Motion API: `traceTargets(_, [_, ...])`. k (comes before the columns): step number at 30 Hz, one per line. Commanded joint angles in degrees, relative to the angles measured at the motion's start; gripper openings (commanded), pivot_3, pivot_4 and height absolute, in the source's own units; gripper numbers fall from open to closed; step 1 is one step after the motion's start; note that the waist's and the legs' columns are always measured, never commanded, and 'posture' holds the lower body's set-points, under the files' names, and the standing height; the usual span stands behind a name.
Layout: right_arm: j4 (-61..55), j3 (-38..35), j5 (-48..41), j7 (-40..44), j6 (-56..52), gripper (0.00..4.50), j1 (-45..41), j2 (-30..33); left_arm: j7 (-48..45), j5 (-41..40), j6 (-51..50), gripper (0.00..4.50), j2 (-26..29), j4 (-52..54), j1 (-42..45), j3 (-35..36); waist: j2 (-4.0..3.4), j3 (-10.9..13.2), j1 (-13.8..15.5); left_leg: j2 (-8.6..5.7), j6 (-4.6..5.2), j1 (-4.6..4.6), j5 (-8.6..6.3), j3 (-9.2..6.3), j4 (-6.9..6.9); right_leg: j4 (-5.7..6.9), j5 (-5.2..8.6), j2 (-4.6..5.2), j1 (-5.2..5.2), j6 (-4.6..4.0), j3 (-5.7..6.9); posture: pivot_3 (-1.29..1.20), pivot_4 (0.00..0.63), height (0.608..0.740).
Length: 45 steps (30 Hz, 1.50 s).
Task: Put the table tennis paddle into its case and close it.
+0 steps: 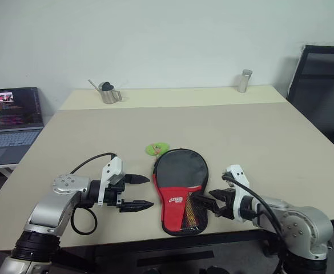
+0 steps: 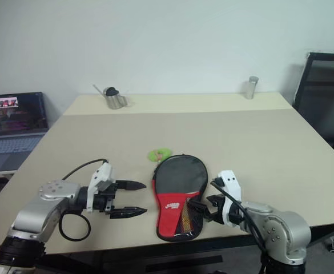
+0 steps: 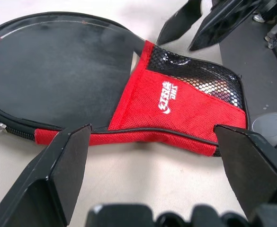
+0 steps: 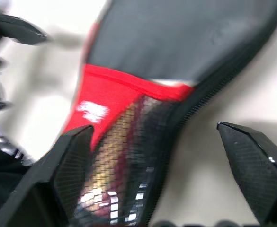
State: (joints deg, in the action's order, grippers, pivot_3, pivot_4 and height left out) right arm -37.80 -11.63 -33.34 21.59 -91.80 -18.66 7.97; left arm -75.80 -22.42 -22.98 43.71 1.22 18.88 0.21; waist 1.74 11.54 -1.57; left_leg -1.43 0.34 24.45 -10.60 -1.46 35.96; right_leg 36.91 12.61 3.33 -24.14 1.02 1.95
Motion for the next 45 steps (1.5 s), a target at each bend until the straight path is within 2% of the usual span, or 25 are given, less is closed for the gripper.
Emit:
traceTargets(1, [-2.6, -2.2, -3.8, 3.7, 2.7, 4.46, -1.9, 2.6, 0.1, -0.8, 0.5, 4.50, 0.9, 0.2, 0.5, 0.9, 0.00, 0.0, 0.0, 0.00, 0.00, 0.00, 0.00, 0.00, 0.00, -0.01, 0.00, 0.00, 0.01, 0.00, 0.00, 0.00, 0.150, 0.740])
traceTargets(7, [3.6, 3.2, -3.1, 4.8, 13.8, 4.46, -7.9, 3.8, 5.8, -2.5, -2.5, 4.50, -1.6, -0.7, 2.2, 3.5, 0.00, 0.0, 0.0, 0.04, 0.00, 0.00, 0.00, -0.01, 0.00, -0.01, 0.00, -0.03, 0.00, 0.00, 0.04, 0.00, 0.150, 0.740])
traceTargets(12, [12.0, 13.9, 1.3, 5.8, 24.7, 4.46, -10.7, 3.7, 12.9, -2.2, -4.3, 4.50, -3.7, -2.9, 5.1, 5.5, 0.01, 0.0, 0.0, 0.06, -0.03, 0.02, -0.02, -0.03, 0.01, -0.02, -0.13, -0.06, 0.01, 0.23, 0.07, 0.00, 0.150, 0.740])
traceTargets(16, [17.6, 20.5, 5.2, 6.5, 31.8, 4.46, -11.4, 3.9, 17.0, -0.3, -3.0, 4.50, -4.6, -6.7, 8.4, 5.1, 0.01, 0.0, 0.0, 0.06, -0.03, 0.02, -0.02, -0.02, 0.01, 0.00, -0.14, -0.11, 0.01, 0.25, 0.08, 0.00, 0.150, 0.740])
traceTargets(20, [20.6, 23.3, 7.1, 6.3, 35.5, 4.46, -11.4, 3.3, 17.6, 1.8, -1.2, 4.50, -5.0, -10.7, 11.8, 3.3, 0.01, 0.0, 0.1, 0.05, -0.03, 0.02, -0.02, 0.00, 0.02, 0.01, -0.15, -0.14, 0.01, 0.26, 0.12, 0.00, 0.150, 0.740])
traceTargets(25, [22.0, 23.9, 8.2, 5.2, 37.0, 4.46, -10.9, 2.5, 21.6, 7.2, 3.6, 4.50, -7.4, -20.4, 18.8, 1.2, 0.02, 0.0, 0.2, 0.05, -0.03, 0.01, -0.02, 0.00, 0.04, 0.03, -0.16, -0.16, 0.01, 0.27, 0.15, 0.00, 0.150, 0.740])
traceTargets(29, [22.4, 24.3, 8.7, 4.8, 37.5, 4.46, -10.5, 2.4, 30.2, 14.8, 13.2, 4.50, -10.9, -36.1, 28.2, -0.7, 0.06, 0.0, 0.9, 0.04, -0.03, 0.01, -0.02, -0.01, 0.06, 0.05, -0.18, -0.18, 0.02, 0.29, 0.21, 0.00, 0.150, 0.740])
traceTargets(32, [22.5, 24.6, 9.0, 4.5, 37.8, 4.46, -10.3, 2.2, 31.6, 16.4, 15.6, 4.50, -13.8, -46.6, 34.4, -0.9, 0.06, 0.0, 1.3, 0.04, -0.03, 0.02, -0.02, 0.04, 0.08, 0.06, -0.20, -0.21, 0.01, 0.33, 0.20, 0.00, 0.150, 0.740])
traceTargets(40, [21.9, 24.9, 9.7, 3.7, 37.5, 4.46, -9.6, 1.1, 30.4, 17.0, 12.2, 4.50, -20.6, -66.9, 44.3, 0.4, 0.09, 0.0, 1.3, 0.01, -0.03, 0.04, -0.02, 0.09, 0.08, 0.06, -0.21, -0.29, 0.00, 0.36, 0.22, 0.00, 0.150, 0.740])
traceTargets(45, [21.7, 24.9, 9.7, 2.8, 37.5, 4.46, -9.3, 0.6, 34.2, 17.1, 11.3, 4.50, -21.9, -73.1, 46.6, 2.6, 0.09, 0.0, 1.2, 0.02, -0.03, 0.04, -0.02, 0.08, 0.09, 0.09, -0.21, -0.29, -0.01, 0.37, 0.23, 0.00, 0.150, 0.740])
